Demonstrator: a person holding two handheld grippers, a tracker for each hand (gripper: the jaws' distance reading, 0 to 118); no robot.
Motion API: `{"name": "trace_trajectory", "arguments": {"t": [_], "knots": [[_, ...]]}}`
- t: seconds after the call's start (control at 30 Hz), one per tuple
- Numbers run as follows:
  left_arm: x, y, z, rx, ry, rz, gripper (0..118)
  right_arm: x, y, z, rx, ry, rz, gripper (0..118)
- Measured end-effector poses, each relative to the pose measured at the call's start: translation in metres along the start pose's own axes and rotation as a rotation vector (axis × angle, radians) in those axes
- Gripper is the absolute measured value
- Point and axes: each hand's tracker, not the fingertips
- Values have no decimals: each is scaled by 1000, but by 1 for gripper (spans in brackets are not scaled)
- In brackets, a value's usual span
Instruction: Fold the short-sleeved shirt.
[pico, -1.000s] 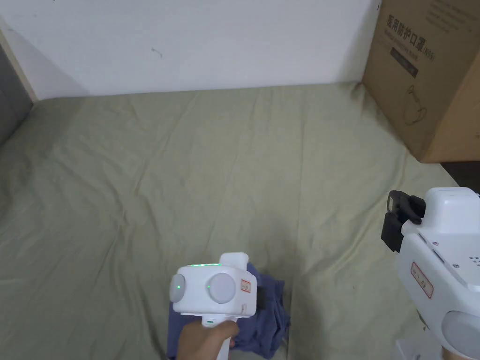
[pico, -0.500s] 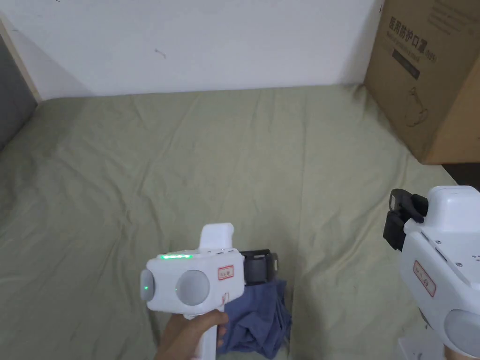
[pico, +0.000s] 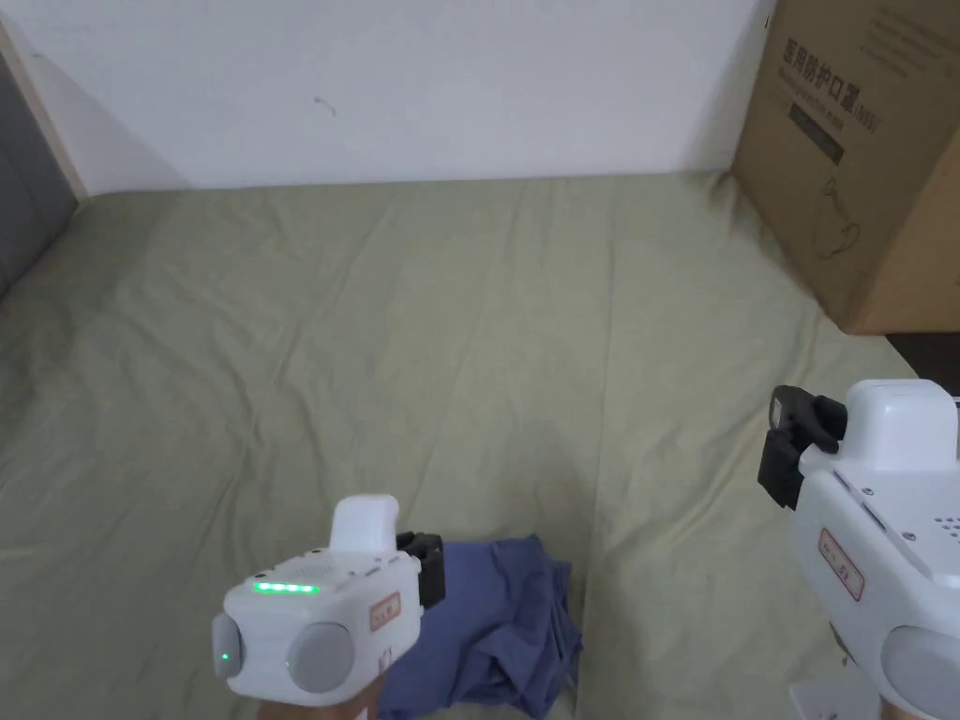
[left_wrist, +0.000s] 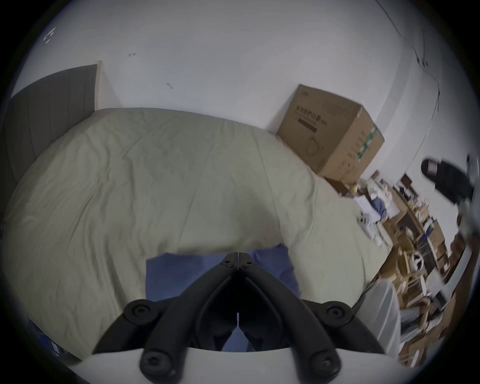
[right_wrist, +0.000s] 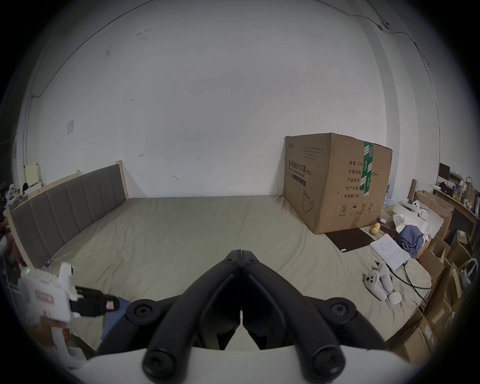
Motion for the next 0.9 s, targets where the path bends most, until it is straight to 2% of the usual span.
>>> {"name": "trace_trajectory", "arguments": {"t": [0.37,0.6,0.8,0.9], "knots": [[56,-56,-67,-135,-37,-161,0,22,-7,-5,-31,-31,-4,0],[69,-67,-100,-191,-16,-155,0,36,-11,-7,-49,-63,-9,0],[72,-62,-88,-186,-22,-150,0,33,-9,-5,-44,-65,-21,0],[71,-46,-59,-70,-89,-109,0,26,-4,1,-29,-52,-12,0]]}}
